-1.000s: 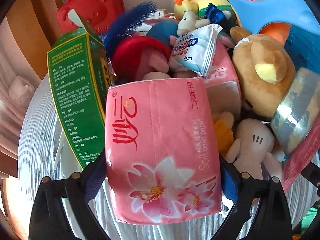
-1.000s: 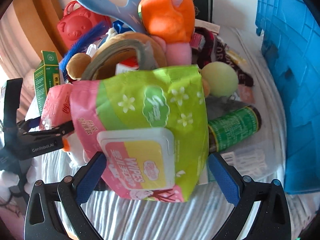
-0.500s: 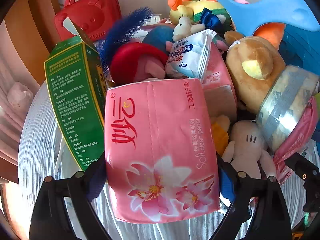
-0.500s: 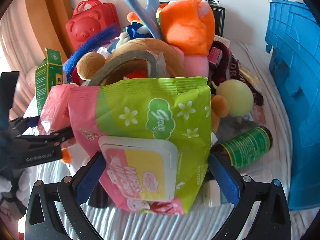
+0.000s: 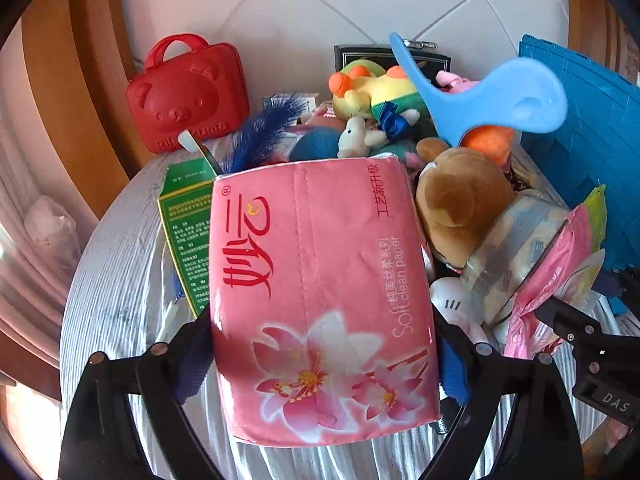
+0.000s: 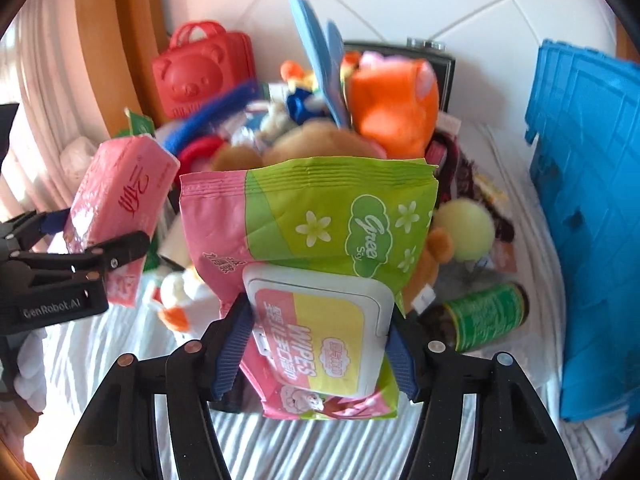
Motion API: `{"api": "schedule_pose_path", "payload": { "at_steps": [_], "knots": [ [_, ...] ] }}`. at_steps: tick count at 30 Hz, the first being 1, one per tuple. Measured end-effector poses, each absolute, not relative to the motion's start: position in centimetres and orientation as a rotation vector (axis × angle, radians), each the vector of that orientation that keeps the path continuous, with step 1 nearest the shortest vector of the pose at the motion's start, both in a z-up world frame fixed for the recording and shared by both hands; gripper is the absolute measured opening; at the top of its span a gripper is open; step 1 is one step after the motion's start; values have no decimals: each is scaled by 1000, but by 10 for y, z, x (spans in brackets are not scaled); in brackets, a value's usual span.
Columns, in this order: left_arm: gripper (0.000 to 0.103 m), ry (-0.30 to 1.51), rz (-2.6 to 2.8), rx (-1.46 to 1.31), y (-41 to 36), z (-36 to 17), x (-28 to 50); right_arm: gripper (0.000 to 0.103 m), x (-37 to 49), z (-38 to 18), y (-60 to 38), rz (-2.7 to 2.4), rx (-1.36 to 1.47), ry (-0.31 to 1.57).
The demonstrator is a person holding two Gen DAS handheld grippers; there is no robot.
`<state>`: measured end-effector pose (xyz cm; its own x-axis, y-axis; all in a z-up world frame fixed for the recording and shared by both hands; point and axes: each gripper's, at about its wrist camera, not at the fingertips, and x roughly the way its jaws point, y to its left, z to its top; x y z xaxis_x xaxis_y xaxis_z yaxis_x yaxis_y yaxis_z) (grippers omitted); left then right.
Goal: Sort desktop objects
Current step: 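Lift the tissue pack and wipes pack and carry them over the crate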
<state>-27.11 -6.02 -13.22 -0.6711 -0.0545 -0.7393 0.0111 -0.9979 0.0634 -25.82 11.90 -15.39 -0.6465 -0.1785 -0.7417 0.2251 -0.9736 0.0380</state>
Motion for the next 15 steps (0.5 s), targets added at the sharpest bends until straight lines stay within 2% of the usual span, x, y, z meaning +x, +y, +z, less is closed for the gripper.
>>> {"api": "schedule_pose_path", "payload": {
  "at_steps": [15],
  "knots": [
    [92, -76, -2977, 1021, -44, -56, -247, 62, -226, -53, 124, -2823, 876, 121]
  ]
}}
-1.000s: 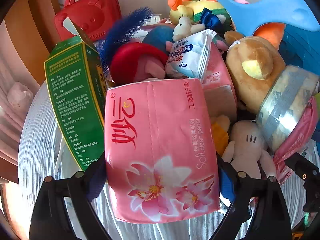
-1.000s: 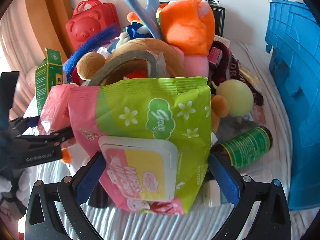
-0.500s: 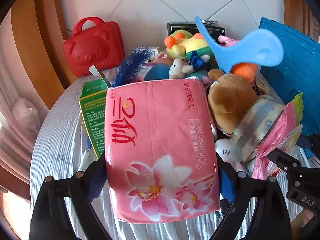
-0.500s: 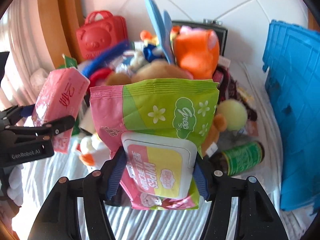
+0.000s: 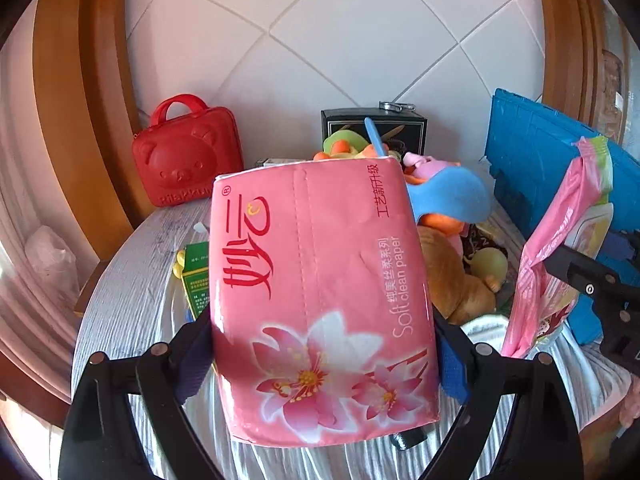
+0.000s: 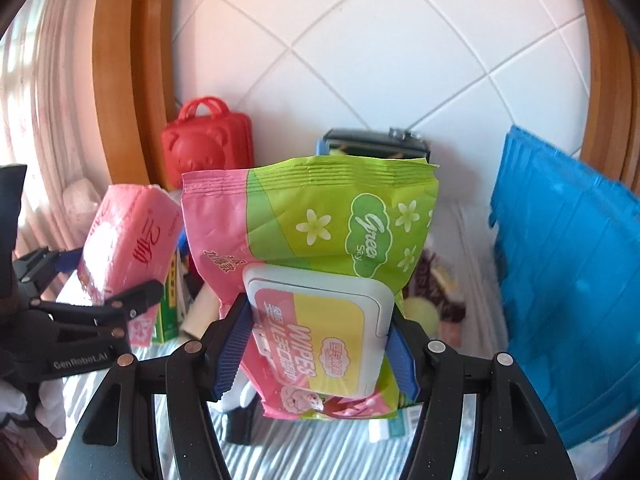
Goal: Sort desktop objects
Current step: 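Lift the tissue pack and wipes pack and carry them over the crate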
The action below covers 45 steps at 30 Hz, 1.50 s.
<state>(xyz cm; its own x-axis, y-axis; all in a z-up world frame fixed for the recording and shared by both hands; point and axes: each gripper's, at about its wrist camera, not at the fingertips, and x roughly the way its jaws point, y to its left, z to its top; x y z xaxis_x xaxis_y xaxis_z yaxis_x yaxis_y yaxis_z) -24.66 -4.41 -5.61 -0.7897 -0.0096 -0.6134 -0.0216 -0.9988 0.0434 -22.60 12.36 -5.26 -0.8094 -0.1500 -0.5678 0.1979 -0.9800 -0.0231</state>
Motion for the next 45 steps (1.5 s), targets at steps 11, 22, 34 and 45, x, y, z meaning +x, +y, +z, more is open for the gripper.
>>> {"api": "schedule_pose_path", "payload": {
  "at_steps": [11, 22, 34, 45],
  "knots": [
    [92, 134, 2965, -787, 40, 1, -251, 62, -209, 28, 189, -2950, 624, 120],
    [92, 144, 2898, -543, 196, 70, -269, 62, -194, 109, 323, -3141, 355, 135],
    [93, 198, 2689, -698, 373, 90, -283, 62, -176, 118, 490, -3350, 527, 123],
    [93, 275, 2595, -896, 432, 68, -286, 62, -189, 71, 553, -3340, 883, 66]
  ]
}}
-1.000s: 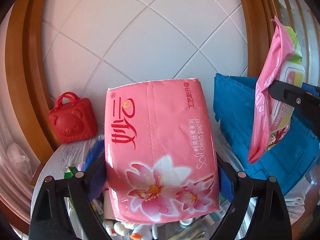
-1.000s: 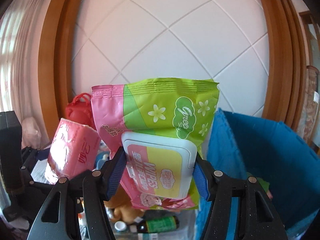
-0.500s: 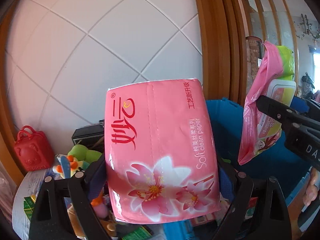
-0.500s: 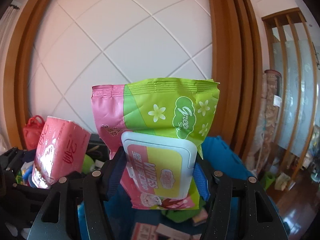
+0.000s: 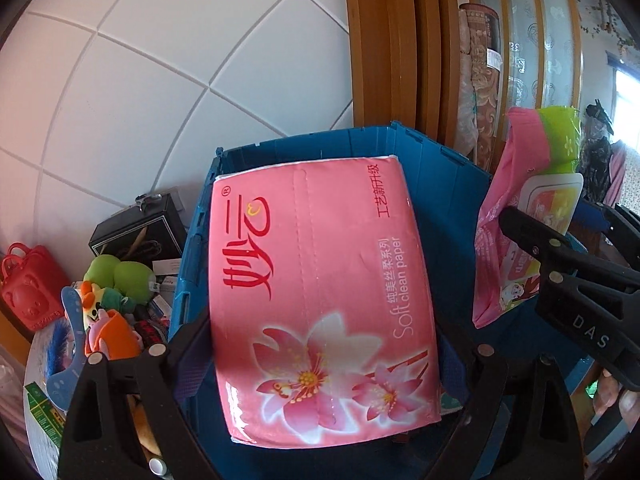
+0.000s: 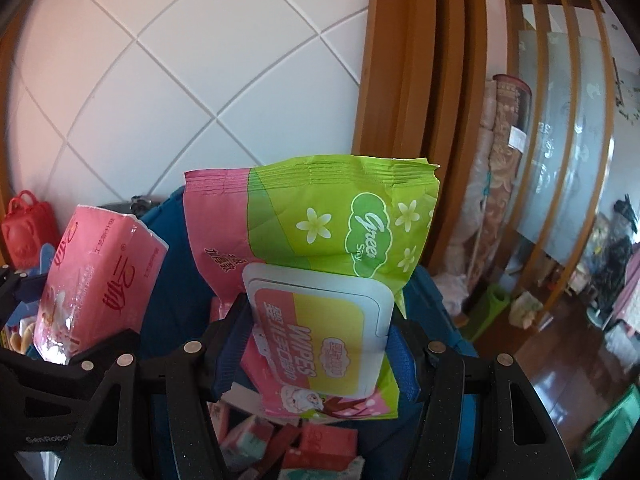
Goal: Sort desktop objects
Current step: 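Lift the tissue pack and wipes pack and carry them over the crate, then open both tools to release the tissue pack and wipes into the crate, then withdraw both tools from the crate back toward the pile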
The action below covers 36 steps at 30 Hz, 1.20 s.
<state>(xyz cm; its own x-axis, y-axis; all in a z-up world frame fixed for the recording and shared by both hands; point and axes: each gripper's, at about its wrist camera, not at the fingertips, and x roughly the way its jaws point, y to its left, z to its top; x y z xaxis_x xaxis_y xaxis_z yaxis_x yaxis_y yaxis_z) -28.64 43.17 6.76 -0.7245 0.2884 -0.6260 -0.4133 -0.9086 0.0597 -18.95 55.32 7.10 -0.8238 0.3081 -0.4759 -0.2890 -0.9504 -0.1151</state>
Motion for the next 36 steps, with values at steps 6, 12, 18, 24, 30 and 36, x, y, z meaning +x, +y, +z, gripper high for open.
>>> {"api": "schedule_pose_path", "payload": {
  "at_steps": [6, 12, 18, 24, 30, 36],
  "knots": [
    [93, 289, 2555, -1006, 439, 53, -296, 71, -193, 57, 564, 2707, -809, -48],
    [93, 310, 2569, -1007, 441, 54, -295, 86, -186, 53, 572, 2690, -820, -17],
    [93, 328, 2573, -991, 444, 55, -291, 96, -181, 55, 576, 2683, -813, -11],
    [93, 323, 2596, -943, 438, 58, -286, 102, -175, 56, 574, 2670, -800, -20],
    [93, 283, 2621, -894, 423, 60, -280, 103, -164, 60, 567, 2659, -756, -23],
    [93, 205, 2662, -819, 399, 67, -270, 103, -159, 64, 556, 2668, -729, -36]
  ]
}}
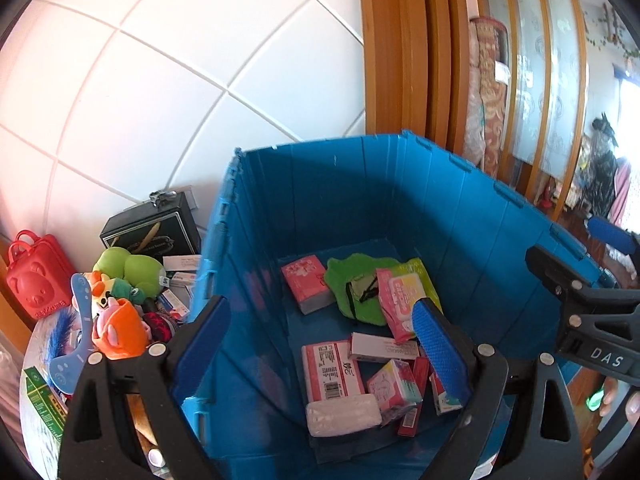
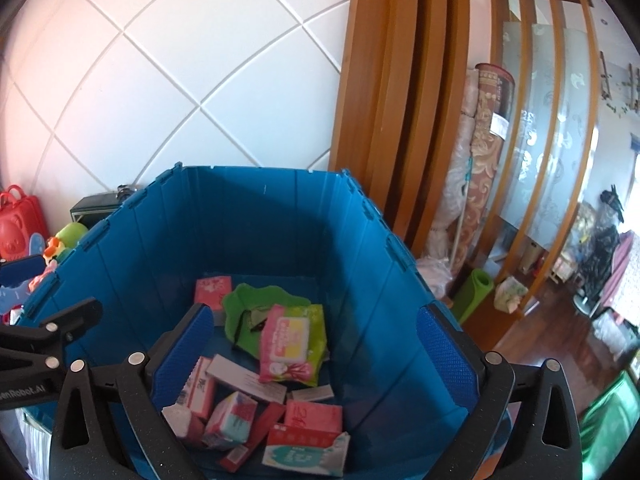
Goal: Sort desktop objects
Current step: 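Withdraw both tools from the crate back toward the pile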
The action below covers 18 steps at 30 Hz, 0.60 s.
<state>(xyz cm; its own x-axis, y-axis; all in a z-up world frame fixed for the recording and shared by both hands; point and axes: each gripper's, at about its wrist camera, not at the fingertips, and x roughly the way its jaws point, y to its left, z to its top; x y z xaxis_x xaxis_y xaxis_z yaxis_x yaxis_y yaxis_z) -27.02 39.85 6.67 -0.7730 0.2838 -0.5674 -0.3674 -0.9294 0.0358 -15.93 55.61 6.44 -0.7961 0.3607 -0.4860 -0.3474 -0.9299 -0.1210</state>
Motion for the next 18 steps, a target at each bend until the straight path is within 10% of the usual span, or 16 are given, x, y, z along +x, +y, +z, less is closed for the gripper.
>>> {"api": "schedule_pose_path", "payload": {
  "at_steps": [18],
  "knots": [
    [93, 11, 2960, -713, 281, 74, -239, 103, -182, 73, 463, 2986, -621, -93]
  ]
}}
